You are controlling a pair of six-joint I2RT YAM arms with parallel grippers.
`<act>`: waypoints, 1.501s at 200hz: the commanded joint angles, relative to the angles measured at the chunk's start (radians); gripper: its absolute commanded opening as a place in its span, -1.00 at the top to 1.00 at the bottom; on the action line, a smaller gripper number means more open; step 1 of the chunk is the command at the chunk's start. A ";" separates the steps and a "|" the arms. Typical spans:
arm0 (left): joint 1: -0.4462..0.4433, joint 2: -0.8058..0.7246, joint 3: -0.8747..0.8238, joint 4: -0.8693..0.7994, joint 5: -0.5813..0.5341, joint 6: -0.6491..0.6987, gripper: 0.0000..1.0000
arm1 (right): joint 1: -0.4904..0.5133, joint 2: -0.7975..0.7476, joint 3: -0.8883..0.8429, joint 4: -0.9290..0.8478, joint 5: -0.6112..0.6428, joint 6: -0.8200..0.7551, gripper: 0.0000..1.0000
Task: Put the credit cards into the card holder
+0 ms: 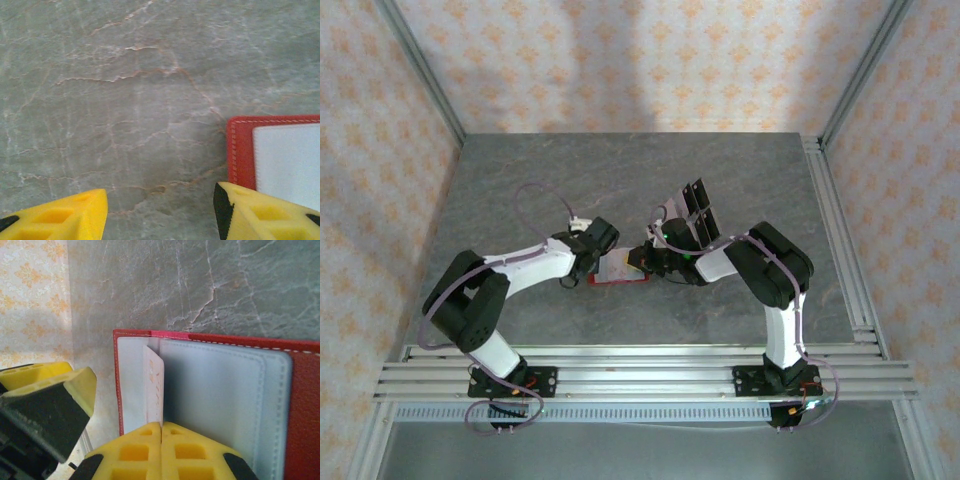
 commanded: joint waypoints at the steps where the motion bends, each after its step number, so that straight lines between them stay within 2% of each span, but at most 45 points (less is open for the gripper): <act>1: 0.014 -0.004 -0.017 -0.026 -0.047 0.017 -0.18 | 0.007 0.028 0.013 -0.032 0.005 -0.016 1.00; 189: -0.019 0.096 -0.045 0.047 -0.002 0.013 -0.14 | 0.021 0.067 0.101 -0.167 -0.044 -0.064 1.00; 300: -0.046 0.118 -0.024 0.063 0.009 0.006 -0.14 | 0.036 0.096 0.201 -0.352 -0.082 -0.154 1.00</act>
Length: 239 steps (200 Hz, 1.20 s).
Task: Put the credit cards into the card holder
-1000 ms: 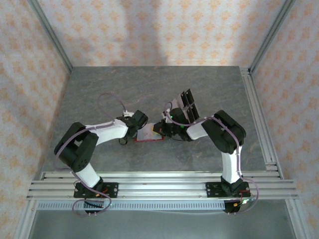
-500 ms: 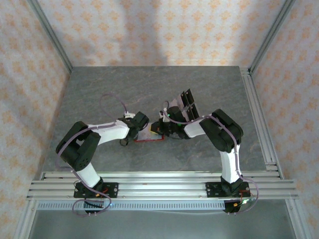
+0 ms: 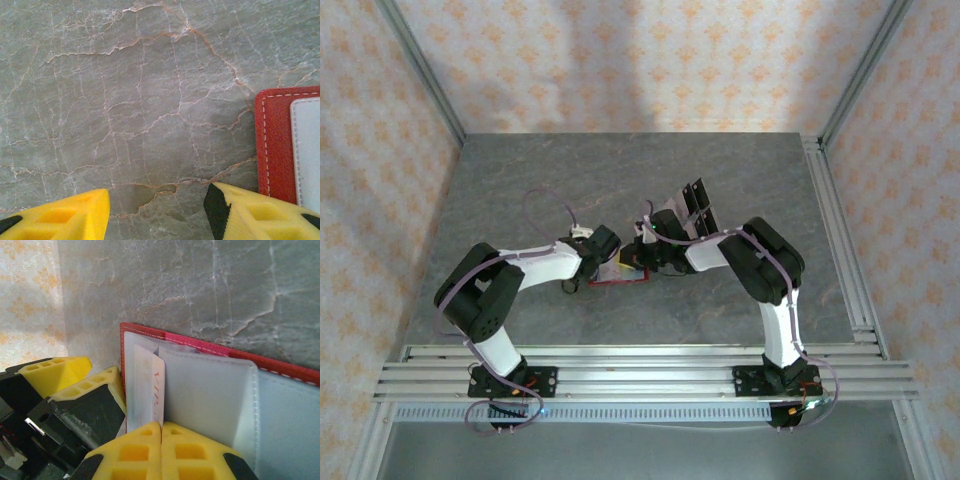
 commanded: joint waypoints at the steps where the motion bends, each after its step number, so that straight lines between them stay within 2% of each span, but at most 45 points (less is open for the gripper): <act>1: -0.025 0.039 0.013 0.033 0.038 -0.001 -0.14 | 0.022 0.034 0.027 -0.133 -0.001 -0.064 1.00; 17: -0.026 0.042 0.014 0.033 0.039 -0.003 -0.14 | 0.022 0.027 0.042 -0.181 0.000 -0.087 0.92; 38: -0.026 0.031 0.009 0.033 0.039 -0.010 -0.14 | 0.020 -0.009 0.055 -0.243 0.011 -0.118 0.53; 58: -0.026 0.015 0.000 0.037 0.038 -0.019 -0.14 | 0.016 -0.058 0.071 -0.315 0.029 -0.149 0.32; 96: -0.025 -0.003 -0.020 0.047 0.042 -0.027 -0.14 | 0.007 -0.123 0.100 -0.436 0.072 -0.200 0.22; 135: -0.026 -0.017 -0.034 0.062 0.050 -0.030 -0.14 | 0.005 -0.174 0.122 -0.557 0.148 -0.252 0.21; 158: -0.026 -0.029 -0.038 0.071 0.054 -0.032 -0.14 | 0.006 -0.200 0.145 -0.650 0.238 -0.276 0.32; 184: -0.024 -0.037 -0.044 0.087 0.058 -0.032 -0.14 | 0.006 -0.199 0.181 -0.742 0.329 -0.304 0.66; 208: -0.024 -0.037 -0.048 0.100 0.062 -0.032 -0.14 | 0.009 -0.179 0.209 -0.765 0.346 -0.313 0.86; 239: -0.024 -0.033 -0.054 0.112 0.070 -0.032 -0.14 | 0.024 -0.140 0.255 -0.772 0.343 -0.318 1.00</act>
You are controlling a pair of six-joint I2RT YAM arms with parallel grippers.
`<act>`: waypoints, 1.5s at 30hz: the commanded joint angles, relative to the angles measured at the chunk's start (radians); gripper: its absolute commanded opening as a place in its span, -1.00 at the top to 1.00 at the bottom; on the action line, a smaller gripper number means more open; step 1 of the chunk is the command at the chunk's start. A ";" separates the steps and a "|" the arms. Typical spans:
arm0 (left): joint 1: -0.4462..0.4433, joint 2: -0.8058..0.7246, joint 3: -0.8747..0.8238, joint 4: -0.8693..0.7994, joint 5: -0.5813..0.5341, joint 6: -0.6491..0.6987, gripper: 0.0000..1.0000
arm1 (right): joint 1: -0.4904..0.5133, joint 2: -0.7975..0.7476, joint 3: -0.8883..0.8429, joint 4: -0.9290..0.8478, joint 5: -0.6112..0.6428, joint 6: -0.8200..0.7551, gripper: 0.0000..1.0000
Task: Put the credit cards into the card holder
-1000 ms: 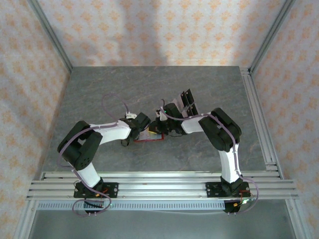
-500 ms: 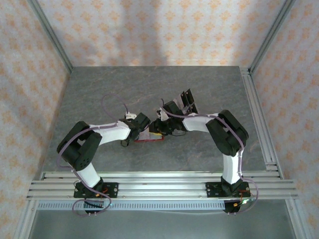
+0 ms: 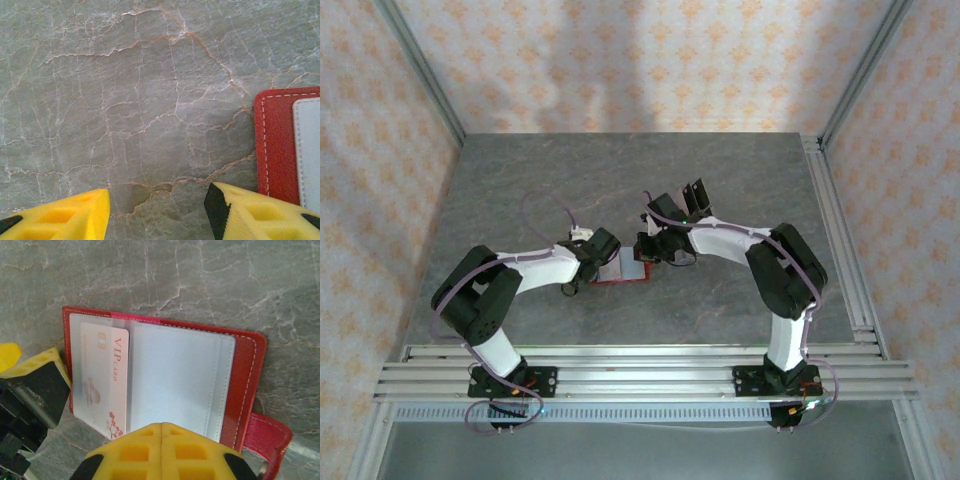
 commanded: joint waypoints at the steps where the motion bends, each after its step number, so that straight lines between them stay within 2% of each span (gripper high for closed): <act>1: -0.016 -0.009 -0.019 0.062 0.072 -0.021 -0.14 | 0.015 0.028 0.057 -0.050 0.041 -0.020 1.00; 18: -0.016 -0.011 -0.038 0.085 0.076 -0.053 -0.13 | 0.064 0.150 0.145 -0.046 0.007 -0.013 1.00; 24: -0.016 -0.013 -0.045 0.092 0.078 -0.053 -0.13 | 0.064 0.167 0.141 -0.064 0.038 -0.018 1.00; 45: -0.016 -0.014 -0.065 0.129 0.093 -0.058 -0.13 | 0.103 0.220 0.228 -0.121 0.025 -0.025 1.00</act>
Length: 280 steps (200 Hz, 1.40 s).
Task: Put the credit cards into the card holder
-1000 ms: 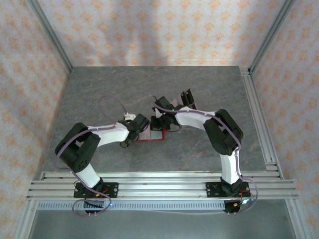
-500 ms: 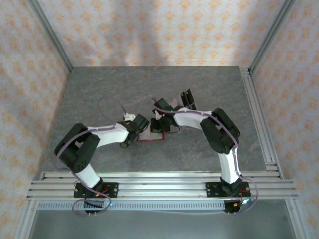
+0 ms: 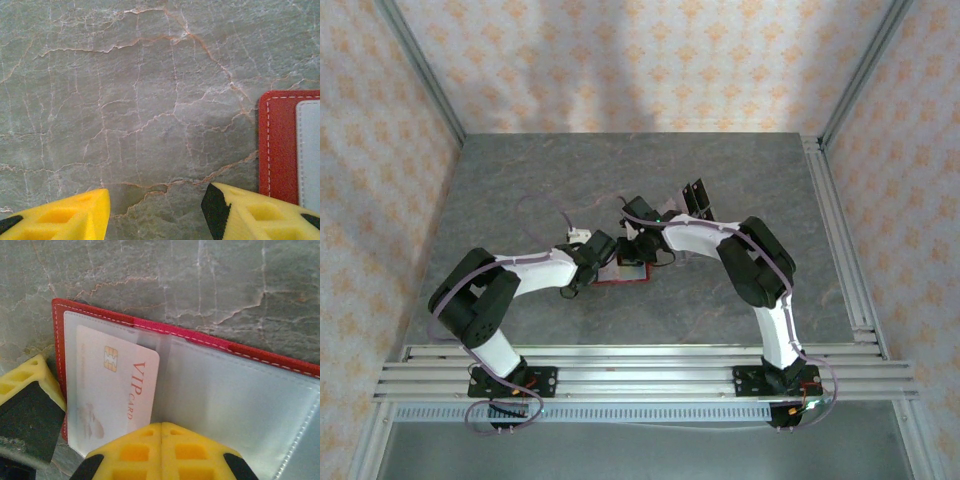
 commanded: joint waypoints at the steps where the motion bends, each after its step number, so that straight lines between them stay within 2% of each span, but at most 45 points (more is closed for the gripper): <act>1: -0.016 0.005 -0.019 0.063 0.084 -0.018 -0.14 | 0.022 0.035 0.037 -0.036 0.005 -0.012 1.00; 77: -0.016 -0.017 -0.017 0.049 0.078 -0.026 -0.13 | 0.027 0.044 0.073 -0.065 0.011 -0.024 1.00; 190: -0.004 -0.106 -0.022 0.004 0.066 -0.006 -0.13 | -0.040 -0.112 -0.135 0.049 0.033 0.019 1.00; 280: -0.004 -0.135 0.022 0.014 0.097 0.055 -0.14 | -0.083 -0.162 -0.191 0.044 0.048 0.004 1.00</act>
